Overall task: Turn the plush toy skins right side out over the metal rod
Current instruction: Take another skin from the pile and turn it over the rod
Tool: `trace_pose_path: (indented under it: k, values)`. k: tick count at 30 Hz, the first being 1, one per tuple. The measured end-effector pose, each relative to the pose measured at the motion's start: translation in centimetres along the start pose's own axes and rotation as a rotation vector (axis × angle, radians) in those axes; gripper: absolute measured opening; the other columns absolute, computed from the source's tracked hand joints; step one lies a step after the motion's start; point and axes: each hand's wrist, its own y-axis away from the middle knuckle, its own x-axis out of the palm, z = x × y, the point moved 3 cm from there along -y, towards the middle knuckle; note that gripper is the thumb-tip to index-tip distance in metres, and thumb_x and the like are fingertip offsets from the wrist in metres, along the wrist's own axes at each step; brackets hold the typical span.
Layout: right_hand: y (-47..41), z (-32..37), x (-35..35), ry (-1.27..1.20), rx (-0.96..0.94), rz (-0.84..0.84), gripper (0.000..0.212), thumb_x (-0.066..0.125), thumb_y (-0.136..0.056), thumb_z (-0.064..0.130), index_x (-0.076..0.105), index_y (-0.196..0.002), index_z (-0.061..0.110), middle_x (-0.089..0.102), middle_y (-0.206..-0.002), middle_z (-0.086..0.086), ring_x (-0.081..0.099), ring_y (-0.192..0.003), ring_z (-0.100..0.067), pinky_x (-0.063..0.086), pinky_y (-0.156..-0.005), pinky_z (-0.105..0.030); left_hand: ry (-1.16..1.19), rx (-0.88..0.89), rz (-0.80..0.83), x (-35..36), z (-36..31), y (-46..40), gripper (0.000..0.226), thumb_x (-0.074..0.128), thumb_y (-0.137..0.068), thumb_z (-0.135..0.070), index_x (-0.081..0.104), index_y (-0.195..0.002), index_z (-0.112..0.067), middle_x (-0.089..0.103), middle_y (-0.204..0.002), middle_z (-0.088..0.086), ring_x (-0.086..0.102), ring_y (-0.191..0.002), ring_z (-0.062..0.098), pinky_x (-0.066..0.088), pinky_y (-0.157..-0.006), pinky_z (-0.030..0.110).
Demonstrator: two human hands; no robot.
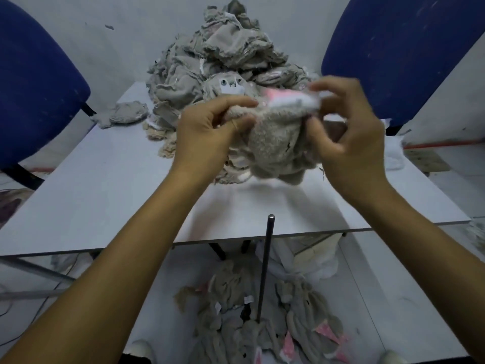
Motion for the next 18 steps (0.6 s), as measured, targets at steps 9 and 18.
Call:
trace_pose_path:
  k: [9,18]
  values:
    - [0.3,0.2,0.4,0.067,0.018,0.067,0.044,0.055,-0.098,0.016,0.04,-0.135,0.033,0.065,-0.106,-0.007,0.066,-0.088,-0.023,0.058,-0.072,-0.04,0.061,-0.11,-0.049,-0.3,0.4,0.2,0.031,0.063,-0.093,-0.006,0.07,-0.12,-0.02,0.072,-0.118,0.005,0.064,-0.117,0.016,0.051,-0.102,0.04]
    - [1.0,0.3,0.4,0.05,-0.014,-0.002,0.036,0.057,-0.096,0.012,0.048,-0.126,0.027,0.066,-0.096,-0.003,0.066,-0.078,-0.015,0.058,-0.066,-0.032,0.091,-0.14,-0.121,0.6,0.7,0.9,0.015,0.065,-0.092,-0.007,0.073,-0.094,-0.019,0.074,-0.089,-0.003,0.071,-0.087,0.017,0.058,-0.083,0.05]
